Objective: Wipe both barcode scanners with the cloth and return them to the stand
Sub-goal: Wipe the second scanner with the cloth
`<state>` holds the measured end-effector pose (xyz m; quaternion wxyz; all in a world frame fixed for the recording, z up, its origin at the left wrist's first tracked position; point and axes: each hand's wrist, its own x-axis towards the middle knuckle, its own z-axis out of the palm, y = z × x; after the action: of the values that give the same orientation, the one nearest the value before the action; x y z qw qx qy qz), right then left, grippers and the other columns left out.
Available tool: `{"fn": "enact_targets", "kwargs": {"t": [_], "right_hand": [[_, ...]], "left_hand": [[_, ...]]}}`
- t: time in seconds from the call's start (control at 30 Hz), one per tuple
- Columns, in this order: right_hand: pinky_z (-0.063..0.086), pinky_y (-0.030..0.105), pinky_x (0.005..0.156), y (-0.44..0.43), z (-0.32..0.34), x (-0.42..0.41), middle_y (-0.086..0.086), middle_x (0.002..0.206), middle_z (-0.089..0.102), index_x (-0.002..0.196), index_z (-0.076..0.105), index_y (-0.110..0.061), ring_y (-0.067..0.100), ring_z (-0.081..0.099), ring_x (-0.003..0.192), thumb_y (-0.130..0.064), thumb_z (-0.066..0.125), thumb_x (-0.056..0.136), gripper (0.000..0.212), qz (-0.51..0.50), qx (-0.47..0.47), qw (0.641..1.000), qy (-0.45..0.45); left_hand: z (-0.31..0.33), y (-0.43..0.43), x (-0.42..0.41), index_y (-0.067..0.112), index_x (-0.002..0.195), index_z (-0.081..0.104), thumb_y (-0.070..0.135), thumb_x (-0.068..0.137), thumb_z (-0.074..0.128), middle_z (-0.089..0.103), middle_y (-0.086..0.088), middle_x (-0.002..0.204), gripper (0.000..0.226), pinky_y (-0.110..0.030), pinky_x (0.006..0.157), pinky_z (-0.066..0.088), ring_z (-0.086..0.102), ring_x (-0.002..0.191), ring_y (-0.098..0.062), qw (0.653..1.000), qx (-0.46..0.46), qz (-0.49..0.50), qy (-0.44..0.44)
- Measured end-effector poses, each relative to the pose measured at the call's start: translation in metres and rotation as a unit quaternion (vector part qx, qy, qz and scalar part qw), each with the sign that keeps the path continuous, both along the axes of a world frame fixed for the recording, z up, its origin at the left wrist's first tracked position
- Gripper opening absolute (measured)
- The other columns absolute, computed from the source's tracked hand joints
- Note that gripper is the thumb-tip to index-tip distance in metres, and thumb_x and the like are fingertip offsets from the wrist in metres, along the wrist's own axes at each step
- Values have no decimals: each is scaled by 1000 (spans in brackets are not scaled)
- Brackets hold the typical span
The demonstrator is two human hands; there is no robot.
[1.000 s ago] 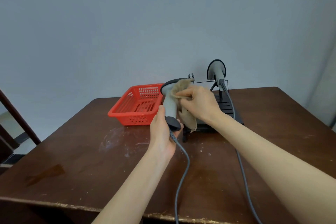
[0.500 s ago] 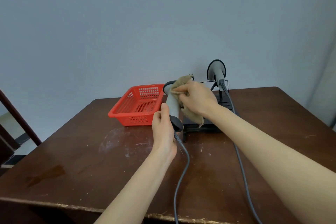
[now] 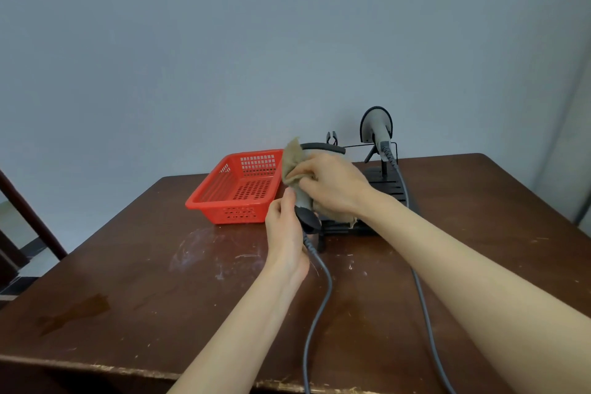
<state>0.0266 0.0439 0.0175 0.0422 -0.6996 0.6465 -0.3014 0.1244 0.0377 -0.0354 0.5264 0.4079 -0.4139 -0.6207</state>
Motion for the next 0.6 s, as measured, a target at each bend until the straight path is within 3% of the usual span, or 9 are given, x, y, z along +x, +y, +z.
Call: {"fn": "enact_targets", "kwargs": {"t": [0.1, 0.27, 0.43, 0.6], "right_hand": [[43, 31, 85, 3, 0, -1, -9, 119, 61, 109, 69, -36, 13, 54, 111, -24, 45, 93, 31, 22, 24, 999, 12], [45, 39, 94, -7, -1, -12, 0, 126, 54, 120, 62, -41, 23, 52, 118, -31, 43, 97, 31, -59, -12, 998, -19], [41, 27, 86, 5, 4, -1, -11, 122, 61, 110, 69, -35, 11, 52, 115, -24, 46, 93, 31, 38, 30, 999, -3], [42, 36, 90, -5, 3, -12, -3, 127, 54, 118, 62, -43, 21, 52, 118, -31, 42, 97, 31, -56, -13, 998, 4]], "left_hand": [[-2, 1, 1, 18, 93, 60, 34, 98, 46, 65, -12, 101, 22, -44, 91, 50, 62, 93, -24, 1000, 7, -5, 9], [0, 0, 0, 19, 83, 56, 35, 96, 50, 55, -8, 88, 21, -42, 84, 49, 55, 82, -21, 1000, 16, 5, -1], [0, -2, 1, 15, 102, 62, 36, 97, 47, 66, -14, 103, 26, -46, 89, 50, 63, 94, -26, 999, 14, -5, 34], [-1, -1, -1, 15, 89, 58, 35, 95, 50, 54, -10, 89, 23, -42, 82, 48, 52, 84, -23, 1000, 9, 5, 6]]}}
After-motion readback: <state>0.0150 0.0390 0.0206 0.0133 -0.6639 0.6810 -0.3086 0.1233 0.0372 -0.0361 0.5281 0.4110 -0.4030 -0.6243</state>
